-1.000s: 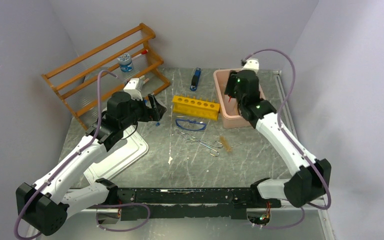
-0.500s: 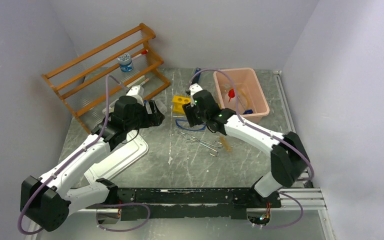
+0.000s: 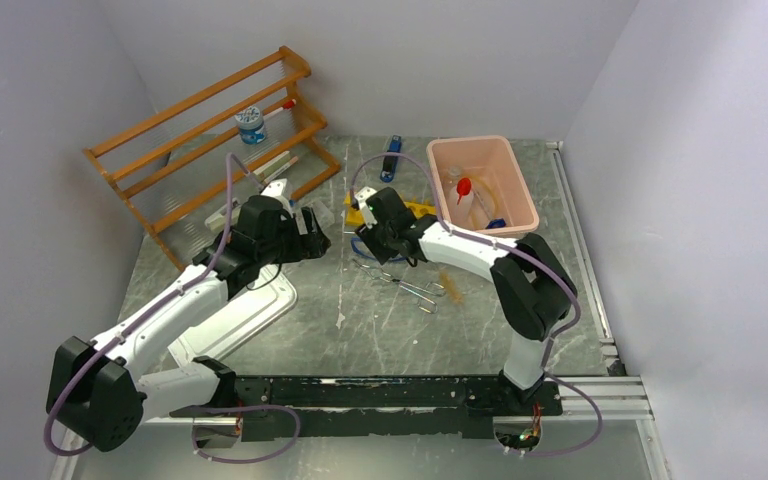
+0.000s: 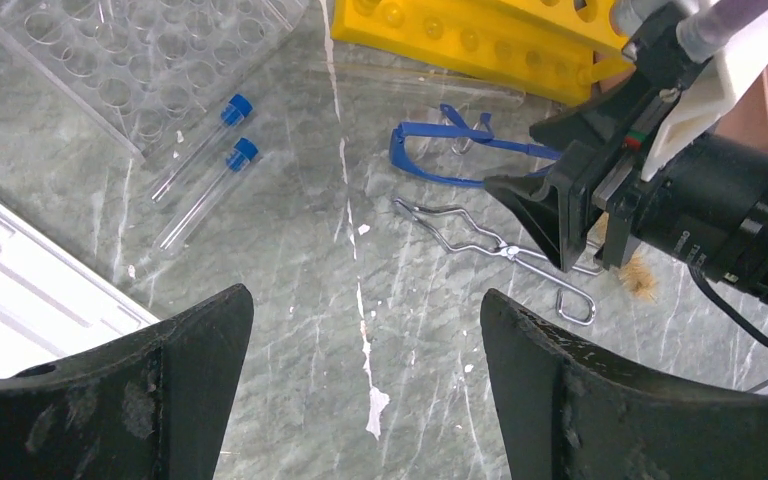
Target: Organize the chemistry lab equipment
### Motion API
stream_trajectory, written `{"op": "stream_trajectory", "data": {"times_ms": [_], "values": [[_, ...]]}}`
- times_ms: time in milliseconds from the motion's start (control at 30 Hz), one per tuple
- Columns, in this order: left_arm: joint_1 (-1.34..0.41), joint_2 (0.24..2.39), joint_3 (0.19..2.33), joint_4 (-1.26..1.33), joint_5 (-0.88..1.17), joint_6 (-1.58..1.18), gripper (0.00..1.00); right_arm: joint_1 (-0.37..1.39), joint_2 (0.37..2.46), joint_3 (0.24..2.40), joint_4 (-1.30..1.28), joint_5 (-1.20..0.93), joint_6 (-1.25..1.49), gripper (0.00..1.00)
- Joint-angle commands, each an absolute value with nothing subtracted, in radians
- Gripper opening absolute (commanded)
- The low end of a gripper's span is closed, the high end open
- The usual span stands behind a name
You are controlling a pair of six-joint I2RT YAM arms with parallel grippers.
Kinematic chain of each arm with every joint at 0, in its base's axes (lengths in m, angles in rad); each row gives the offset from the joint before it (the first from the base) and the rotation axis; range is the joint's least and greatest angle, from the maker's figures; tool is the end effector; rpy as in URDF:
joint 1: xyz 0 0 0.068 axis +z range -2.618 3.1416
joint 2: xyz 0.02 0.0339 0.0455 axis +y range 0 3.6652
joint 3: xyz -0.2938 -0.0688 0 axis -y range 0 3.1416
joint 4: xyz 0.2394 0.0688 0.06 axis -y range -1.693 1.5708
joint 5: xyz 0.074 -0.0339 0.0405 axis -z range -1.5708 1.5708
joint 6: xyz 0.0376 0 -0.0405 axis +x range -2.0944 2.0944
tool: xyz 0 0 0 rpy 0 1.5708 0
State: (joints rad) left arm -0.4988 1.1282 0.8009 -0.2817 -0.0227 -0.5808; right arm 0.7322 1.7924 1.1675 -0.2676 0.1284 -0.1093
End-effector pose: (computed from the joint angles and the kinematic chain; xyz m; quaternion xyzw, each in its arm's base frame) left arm 0.2039 -0.1101 0.2950 -0.0416 0.8856 -0.2291 0.4019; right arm 0.2886 0.2529 0.2221 -0.3649 0.8677 0.0441 0.3346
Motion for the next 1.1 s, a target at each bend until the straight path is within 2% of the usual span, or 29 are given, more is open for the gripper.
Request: {"op": "stream_trajectory", "data": {"times_ms": [0,367,500,833,1067], "values": [[-0.491,1.141,0.813,-0.263,-0.018,-0.579,0.88,0.732,1.839,1.242,-0.263,0.134,-0.194,0.54],[-0.489,1.137,0.808,-0.270,-0.031,-0.568,0.88,0.730,1.942,1.289,-0.298,0.017,-0.296,0.55],[-0.489,1.139,0.807,-0.269,-0.029,-0.569,0.88,0.728,1.945,1.296,-0.299,0.031,-0.282,0.47],[-0.489,1.144,0.802,-0.262,-0.018,-0.573,0.88,0.728,1.947,1.292,-0.310,0.066,-0.276,0.18],[-0.488,1.135,0.799,-0.266,-0.019,-0.574,0.88,0.728,1.892,1.289,-0.295,0.069,-0.247,0.08]]}}
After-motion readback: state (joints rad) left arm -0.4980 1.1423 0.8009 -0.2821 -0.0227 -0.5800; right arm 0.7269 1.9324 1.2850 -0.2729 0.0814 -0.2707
